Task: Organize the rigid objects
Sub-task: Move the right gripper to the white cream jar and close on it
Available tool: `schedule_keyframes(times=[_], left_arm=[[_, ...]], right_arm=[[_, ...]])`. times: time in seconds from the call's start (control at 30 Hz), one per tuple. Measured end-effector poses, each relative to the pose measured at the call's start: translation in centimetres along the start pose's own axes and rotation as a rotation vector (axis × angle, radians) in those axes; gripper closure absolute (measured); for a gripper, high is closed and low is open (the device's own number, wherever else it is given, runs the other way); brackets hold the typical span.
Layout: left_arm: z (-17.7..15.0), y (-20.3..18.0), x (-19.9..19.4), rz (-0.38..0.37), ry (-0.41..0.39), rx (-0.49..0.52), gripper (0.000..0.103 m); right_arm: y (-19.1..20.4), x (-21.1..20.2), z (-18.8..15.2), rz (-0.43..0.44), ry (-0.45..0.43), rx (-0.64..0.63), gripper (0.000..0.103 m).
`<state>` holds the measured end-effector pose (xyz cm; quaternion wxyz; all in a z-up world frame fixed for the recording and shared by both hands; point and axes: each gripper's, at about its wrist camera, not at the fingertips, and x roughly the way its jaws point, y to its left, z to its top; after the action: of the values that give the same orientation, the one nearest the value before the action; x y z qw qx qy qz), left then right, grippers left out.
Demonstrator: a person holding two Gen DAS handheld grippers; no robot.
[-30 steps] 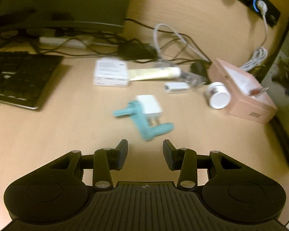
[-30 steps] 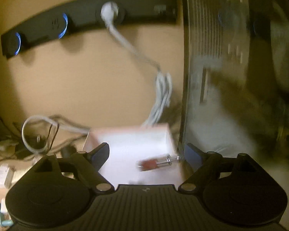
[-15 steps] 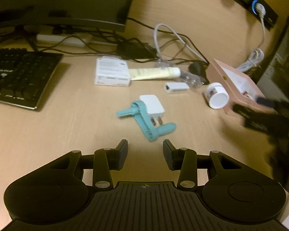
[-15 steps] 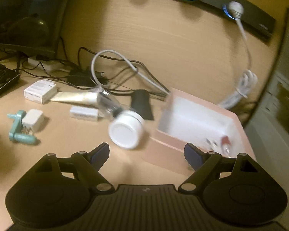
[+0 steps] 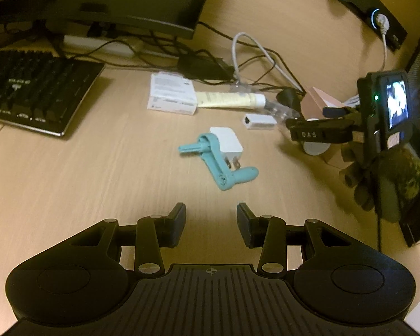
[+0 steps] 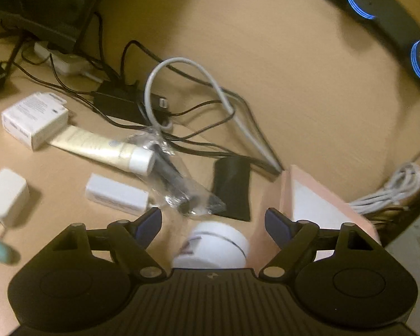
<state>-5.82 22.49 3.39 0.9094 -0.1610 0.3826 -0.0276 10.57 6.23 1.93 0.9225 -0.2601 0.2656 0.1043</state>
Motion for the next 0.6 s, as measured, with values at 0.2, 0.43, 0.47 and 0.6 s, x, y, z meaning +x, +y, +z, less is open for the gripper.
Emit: schedule_keyframes(times=[0.2,0.43,0.47,0.6], left_arm=[[0.1,-0.7,0.6,-0.028,0.003,0.014,0.059],[0.5,-1.7,1.4,-0.040,0.000,0.023,0.059],[0.5,-1.8,1.6,-0.042,0.000,0.025,0.059],[0.7,-2.7,2.0,-0.047,0.002,0.035,0.059]], right_arm=[[-0.7,-0.7,-0.4,0.142,0.031,-0.072,0.045],[-0.8,-5.8,-2.6,0.164,-0.004,-0.071,0.075],[-0.5,-6.8,-3.2,0.160,-0.017,-0.078,0.075],[0.2,-9.7,-5.4,0.148,-0.051,-0.063,0.064]])
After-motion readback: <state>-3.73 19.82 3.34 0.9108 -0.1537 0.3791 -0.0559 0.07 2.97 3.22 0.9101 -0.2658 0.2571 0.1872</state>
